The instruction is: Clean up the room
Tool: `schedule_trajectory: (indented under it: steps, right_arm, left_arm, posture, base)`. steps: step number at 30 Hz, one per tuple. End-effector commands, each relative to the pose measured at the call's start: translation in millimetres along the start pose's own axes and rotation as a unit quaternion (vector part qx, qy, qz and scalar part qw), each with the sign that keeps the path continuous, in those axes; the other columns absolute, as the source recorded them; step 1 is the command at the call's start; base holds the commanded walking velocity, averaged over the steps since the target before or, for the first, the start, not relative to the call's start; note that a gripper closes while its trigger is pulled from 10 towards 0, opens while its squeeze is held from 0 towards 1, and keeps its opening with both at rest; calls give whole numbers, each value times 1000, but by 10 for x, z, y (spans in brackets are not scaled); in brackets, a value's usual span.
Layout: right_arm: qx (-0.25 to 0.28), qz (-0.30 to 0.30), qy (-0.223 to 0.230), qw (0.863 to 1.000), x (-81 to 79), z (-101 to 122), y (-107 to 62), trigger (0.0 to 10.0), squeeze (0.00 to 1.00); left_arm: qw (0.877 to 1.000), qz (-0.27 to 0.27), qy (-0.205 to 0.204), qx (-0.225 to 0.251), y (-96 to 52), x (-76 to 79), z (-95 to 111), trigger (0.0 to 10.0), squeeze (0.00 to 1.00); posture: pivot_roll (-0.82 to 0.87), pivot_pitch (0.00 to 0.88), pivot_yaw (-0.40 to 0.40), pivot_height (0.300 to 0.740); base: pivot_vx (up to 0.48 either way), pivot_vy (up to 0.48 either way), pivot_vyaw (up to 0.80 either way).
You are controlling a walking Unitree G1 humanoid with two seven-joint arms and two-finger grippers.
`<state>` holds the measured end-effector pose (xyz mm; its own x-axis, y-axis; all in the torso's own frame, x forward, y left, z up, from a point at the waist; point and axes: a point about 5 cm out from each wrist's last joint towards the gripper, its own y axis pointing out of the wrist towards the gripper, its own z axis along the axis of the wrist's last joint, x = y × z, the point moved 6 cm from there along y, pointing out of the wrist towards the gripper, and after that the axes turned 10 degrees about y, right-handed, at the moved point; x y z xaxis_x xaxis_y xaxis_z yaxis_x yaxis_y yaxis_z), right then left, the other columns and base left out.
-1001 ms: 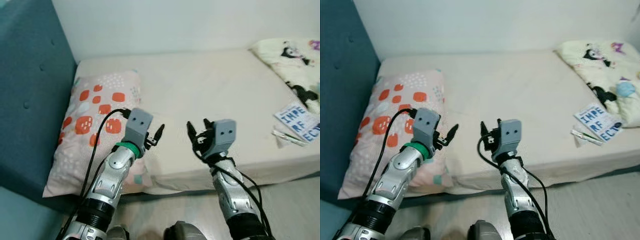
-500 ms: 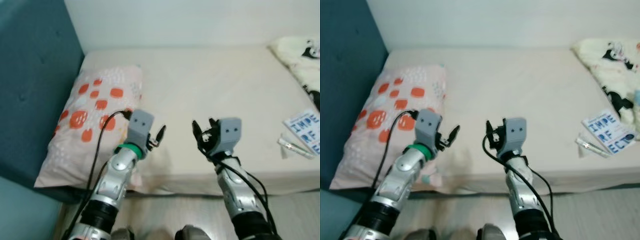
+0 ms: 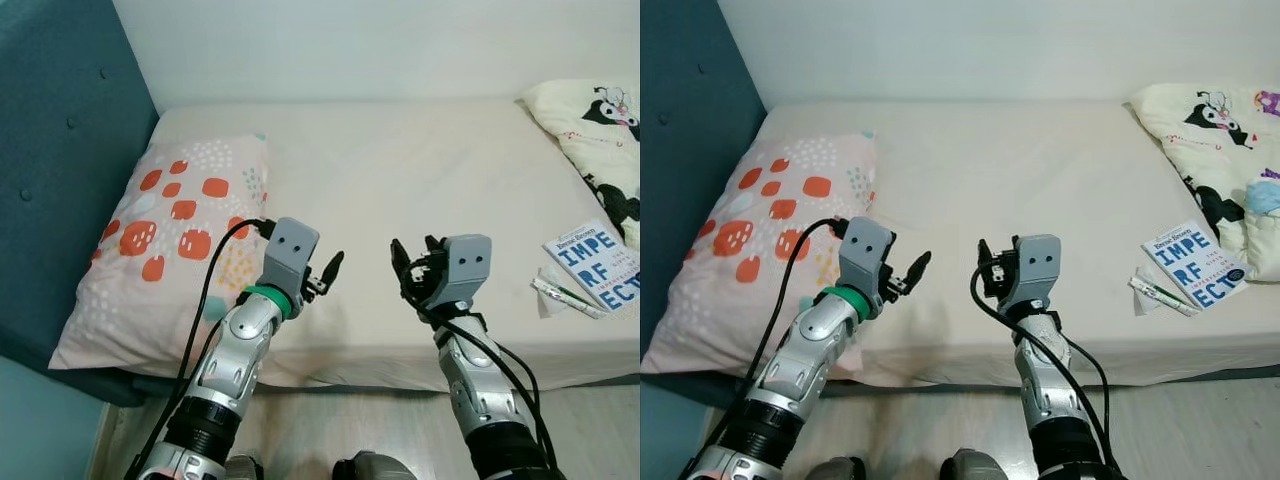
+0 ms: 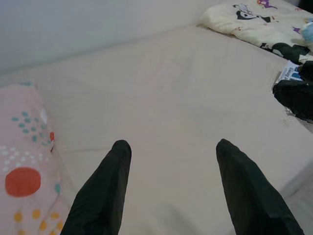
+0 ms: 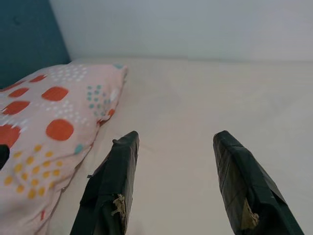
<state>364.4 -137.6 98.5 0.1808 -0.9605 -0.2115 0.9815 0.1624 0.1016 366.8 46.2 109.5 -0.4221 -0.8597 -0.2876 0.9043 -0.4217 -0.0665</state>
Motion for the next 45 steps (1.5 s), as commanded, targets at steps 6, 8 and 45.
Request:
schedule_trajectory:
  steps: [6,8,45]
  right_arm:
    - [-10,-7,-5,1000,37,-40,-10,10000,0]
    - [-10,-7,-5,1000,37,-40,-10,10000,0]
    - [-18,-13,11,1000,49,-92,-33,10000,0]
  left_arm:
    - [1000,-6,2,-12,-12,32,-79,10000,0]
    - [1000,-6,2,-12,-12,32,-79,10000,0]
    - [1000,-8,2,-13,0,32,-72,10000,0]
  posture:
    - [-69,0,41,731]
    - [-69,0,41,731]
    - [-70,0,46,731]
  base:
    - [0,-254,604]
    - [0,-251,0]
    - [0,-303,0]
